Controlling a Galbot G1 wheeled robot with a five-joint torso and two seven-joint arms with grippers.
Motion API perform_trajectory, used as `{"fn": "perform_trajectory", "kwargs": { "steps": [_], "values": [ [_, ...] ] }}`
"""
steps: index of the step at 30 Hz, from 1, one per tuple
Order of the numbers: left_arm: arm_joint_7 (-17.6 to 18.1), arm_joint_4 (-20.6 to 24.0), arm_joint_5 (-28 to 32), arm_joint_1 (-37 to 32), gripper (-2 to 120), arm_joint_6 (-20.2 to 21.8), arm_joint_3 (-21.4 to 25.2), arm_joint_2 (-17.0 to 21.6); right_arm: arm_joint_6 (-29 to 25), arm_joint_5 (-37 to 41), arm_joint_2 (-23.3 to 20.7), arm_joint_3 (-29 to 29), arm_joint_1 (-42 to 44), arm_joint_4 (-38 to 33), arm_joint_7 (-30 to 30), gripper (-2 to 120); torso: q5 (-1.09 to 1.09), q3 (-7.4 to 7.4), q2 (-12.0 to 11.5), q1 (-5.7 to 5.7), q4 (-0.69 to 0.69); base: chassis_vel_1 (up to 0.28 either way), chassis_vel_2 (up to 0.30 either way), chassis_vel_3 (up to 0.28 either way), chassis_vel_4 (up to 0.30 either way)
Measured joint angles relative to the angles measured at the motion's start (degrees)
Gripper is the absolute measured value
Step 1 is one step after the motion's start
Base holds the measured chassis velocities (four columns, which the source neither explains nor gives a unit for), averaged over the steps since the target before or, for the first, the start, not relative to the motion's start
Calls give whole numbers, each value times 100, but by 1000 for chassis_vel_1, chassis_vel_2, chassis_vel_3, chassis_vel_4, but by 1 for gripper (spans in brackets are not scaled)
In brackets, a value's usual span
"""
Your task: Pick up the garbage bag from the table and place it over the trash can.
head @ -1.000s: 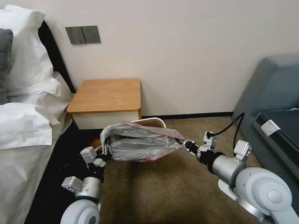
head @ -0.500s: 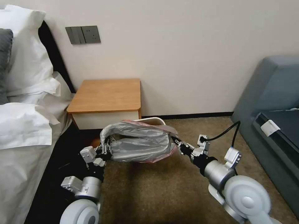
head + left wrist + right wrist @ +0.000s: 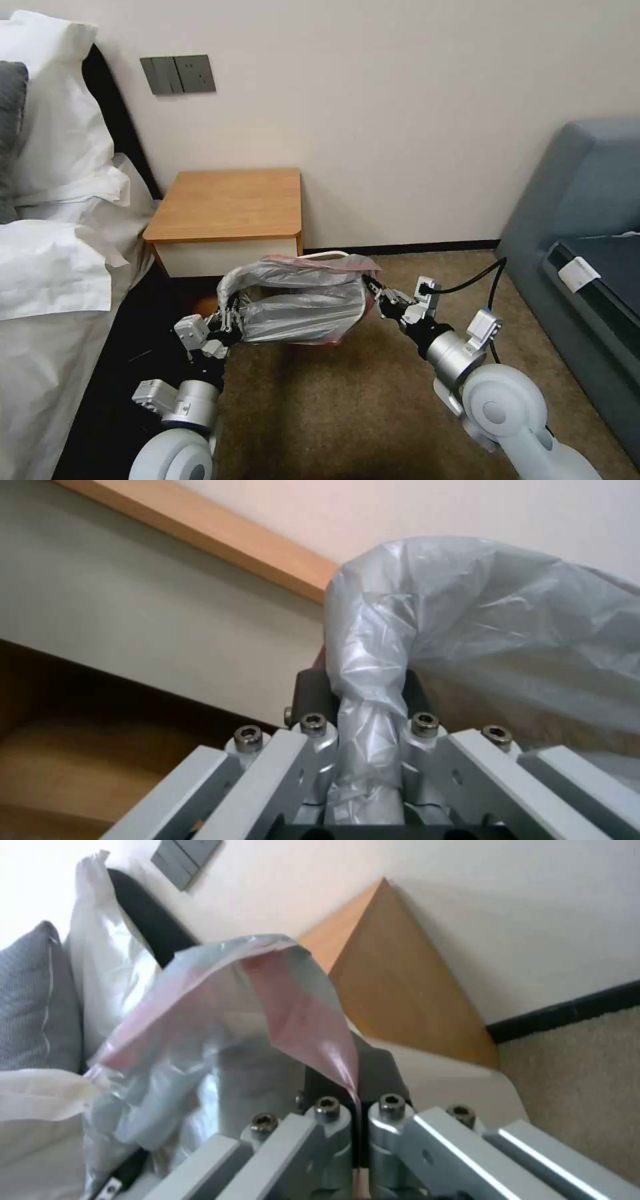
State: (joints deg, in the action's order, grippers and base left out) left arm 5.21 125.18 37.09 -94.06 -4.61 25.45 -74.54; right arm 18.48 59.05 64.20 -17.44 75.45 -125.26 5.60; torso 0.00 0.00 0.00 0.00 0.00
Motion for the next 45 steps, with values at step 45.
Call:
{"fn": "perform_trajectory", "kwargs": {
  "steps": [45],
  "values": [
    [-748, -228, -393, -129, 7, -198, 32, 54, 1075, 637, -292, -384, -178, 257, 355, 0, 0, 0, 0, 0, 0, 0, 0, 0, 0]
  ]
}}
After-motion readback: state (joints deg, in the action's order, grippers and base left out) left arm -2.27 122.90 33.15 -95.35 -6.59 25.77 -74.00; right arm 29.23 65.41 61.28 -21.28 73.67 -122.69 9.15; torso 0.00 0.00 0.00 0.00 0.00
